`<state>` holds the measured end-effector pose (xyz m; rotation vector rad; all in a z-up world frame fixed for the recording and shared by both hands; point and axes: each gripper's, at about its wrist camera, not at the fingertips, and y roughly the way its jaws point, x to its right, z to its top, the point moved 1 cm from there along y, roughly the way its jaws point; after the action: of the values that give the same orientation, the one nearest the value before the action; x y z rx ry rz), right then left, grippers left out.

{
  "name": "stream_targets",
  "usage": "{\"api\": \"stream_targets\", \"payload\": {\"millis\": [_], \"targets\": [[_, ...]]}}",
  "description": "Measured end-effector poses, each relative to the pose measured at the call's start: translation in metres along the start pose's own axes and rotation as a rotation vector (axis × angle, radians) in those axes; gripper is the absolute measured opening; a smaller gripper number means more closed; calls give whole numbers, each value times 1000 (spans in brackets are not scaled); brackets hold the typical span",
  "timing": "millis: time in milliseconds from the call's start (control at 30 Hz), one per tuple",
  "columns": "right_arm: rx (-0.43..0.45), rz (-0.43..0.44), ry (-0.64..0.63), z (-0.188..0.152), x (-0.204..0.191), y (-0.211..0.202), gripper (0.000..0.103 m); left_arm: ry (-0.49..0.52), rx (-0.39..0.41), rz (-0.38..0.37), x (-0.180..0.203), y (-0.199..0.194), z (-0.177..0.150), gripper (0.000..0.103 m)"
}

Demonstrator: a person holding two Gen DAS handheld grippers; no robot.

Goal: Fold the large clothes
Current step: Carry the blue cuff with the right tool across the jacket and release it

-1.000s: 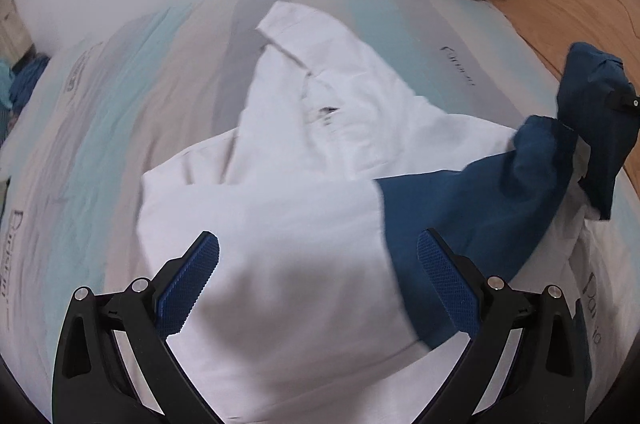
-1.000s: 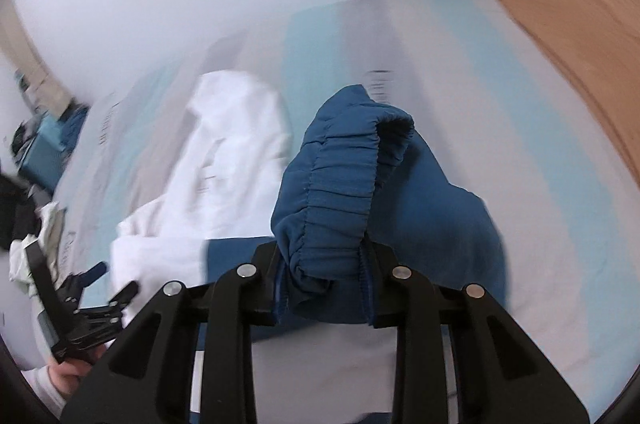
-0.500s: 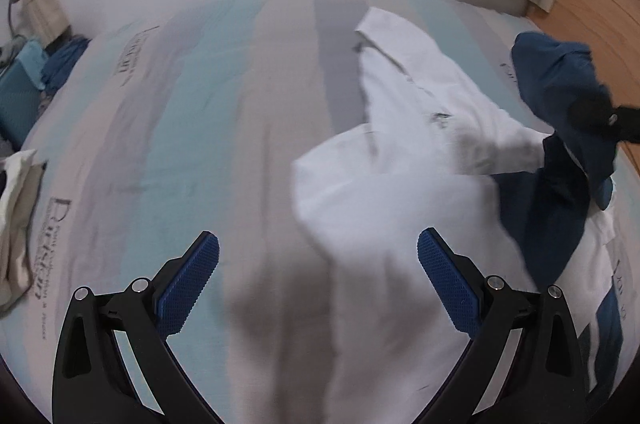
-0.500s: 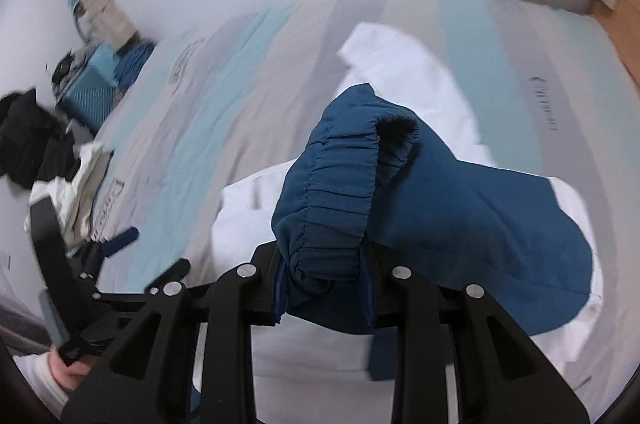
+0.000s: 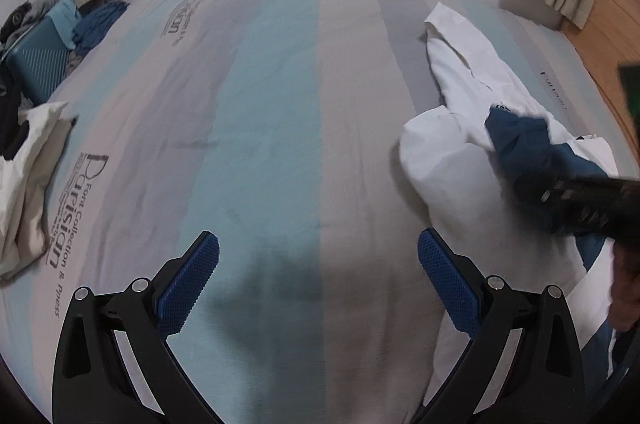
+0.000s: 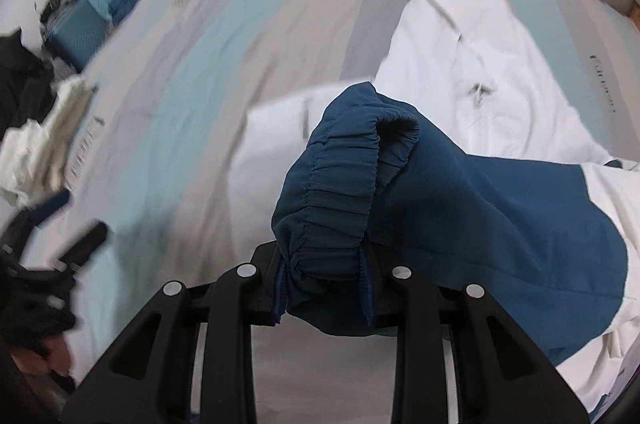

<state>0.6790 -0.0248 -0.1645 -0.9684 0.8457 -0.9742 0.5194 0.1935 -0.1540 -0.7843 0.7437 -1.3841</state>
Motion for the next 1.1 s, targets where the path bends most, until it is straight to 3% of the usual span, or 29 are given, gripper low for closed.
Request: {"api": "stream_targets", "payload": {"millis": [267,700,833,1000,1100], "targets": [[-65,-69,-71,-23,-10,42,27,32,9,-1,1,2,0,97],[-10,-60,4,-22,-35,40,33,-18,12,7,-8,-5,3,97],[11,-3,36,-29,-38,41,47,-5,5,22,-12,-5,1,97],[45,93,73,-31,-29,35,48,-4,-14,45,-22,4,-6,97],[76,125,67,-31,-31,24,55,-21,-36,58,-31,10,-11,97]]}}
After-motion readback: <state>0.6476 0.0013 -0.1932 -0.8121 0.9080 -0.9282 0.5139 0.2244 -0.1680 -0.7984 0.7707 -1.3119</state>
